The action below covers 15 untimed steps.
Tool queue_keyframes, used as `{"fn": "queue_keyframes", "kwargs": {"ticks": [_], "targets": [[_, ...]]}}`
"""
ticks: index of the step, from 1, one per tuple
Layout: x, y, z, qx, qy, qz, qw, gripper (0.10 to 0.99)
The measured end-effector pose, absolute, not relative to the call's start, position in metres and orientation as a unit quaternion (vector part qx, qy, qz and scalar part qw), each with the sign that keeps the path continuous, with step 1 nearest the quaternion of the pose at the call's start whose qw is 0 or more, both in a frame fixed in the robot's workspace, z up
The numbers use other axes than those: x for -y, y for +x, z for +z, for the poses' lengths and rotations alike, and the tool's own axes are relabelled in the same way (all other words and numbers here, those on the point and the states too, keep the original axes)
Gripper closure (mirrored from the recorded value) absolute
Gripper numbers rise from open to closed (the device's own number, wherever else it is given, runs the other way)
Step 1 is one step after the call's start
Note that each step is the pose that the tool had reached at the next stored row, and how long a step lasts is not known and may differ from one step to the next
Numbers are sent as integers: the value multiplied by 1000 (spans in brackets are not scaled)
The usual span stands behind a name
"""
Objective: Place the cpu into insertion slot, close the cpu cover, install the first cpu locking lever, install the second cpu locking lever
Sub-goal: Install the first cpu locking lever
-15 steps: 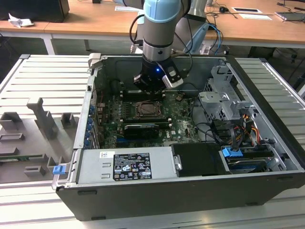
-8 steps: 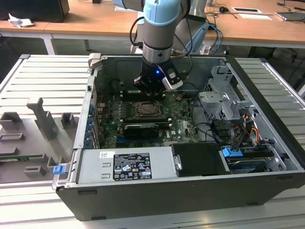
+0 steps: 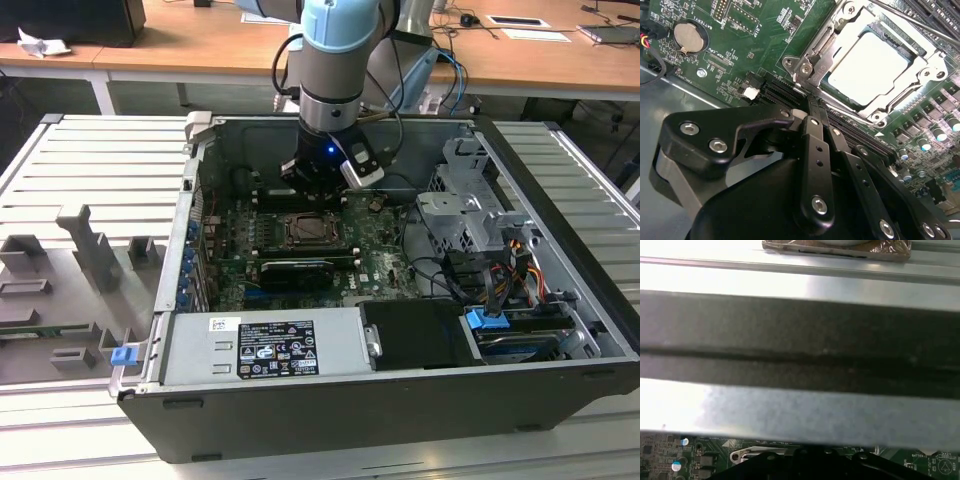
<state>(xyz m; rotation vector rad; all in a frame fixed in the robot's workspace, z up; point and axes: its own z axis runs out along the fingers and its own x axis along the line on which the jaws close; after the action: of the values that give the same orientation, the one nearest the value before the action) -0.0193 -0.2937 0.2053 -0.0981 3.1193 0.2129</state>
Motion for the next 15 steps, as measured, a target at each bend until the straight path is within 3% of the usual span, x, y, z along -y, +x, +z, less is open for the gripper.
{"fn": "queue_keyframes", "kwargs": {"ticks": [15], "targets": [[294, -19, 202, -999, -31, 43, 6, 980]]}}
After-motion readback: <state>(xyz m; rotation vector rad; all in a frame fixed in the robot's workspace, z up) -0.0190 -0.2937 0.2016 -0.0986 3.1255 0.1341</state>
